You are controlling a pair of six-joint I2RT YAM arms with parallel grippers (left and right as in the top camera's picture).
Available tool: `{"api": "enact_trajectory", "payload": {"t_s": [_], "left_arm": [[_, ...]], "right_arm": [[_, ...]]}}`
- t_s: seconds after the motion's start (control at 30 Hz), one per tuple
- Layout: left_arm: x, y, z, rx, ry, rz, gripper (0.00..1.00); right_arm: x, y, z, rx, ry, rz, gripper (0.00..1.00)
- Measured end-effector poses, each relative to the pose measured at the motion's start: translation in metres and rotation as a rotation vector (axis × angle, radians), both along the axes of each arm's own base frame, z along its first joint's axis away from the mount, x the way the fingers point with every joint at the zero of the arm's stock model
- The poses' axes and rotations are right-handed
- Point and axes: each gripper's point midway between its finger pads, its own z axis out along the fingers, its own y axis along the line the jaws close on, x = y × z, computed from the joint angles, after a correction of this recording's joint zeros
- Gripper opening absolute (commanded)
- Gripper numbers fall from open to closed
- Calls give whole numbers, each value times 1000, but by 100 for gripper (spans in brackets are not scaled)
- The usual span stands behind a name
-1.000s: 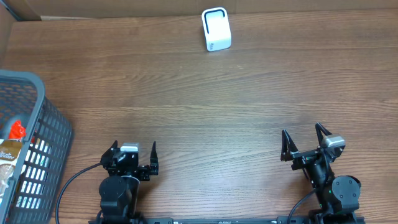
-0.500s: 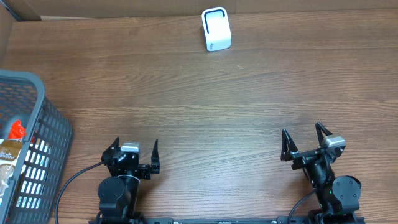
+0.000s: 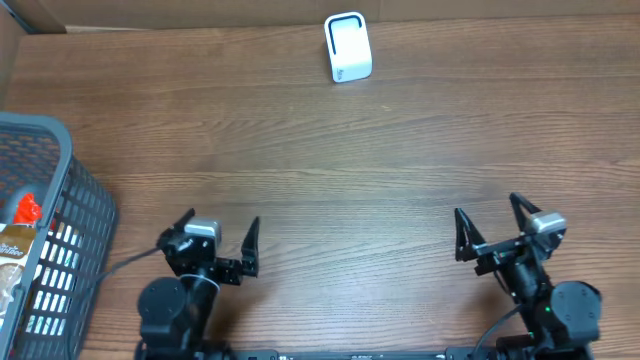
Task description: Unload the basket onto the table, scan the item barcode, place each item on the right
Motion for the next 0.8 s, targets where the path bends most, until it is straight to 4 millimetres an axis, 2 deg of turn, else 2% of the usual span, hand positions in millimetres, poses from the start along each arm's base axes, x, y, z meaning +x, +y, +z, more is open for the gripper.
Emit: {"api": "enact_trajectory", "payload": {"t_s": [0.2,0.3,0.5,0.63,0.7,0.8], "left_arm": [[10,-7,60,31,117,-50,100],[16,-9,87,53,206,-67,100],[27,-17,138,82,419,-143,100],[42,-21,174,84,474,-169,100],[47,-22,184,82,493,-175,99],[55,-24,191,77,489,-185,99]], "right_arm": [[-3,2,50,-6,64,13,100],[0,2,65,-13,129,14,100],[11,6,81,-32,338,28,100],[17,14,91,-32,461,69,100],[25,21,99,-22,482,103,100],[30,31,95,-6,521,159,100]]}}
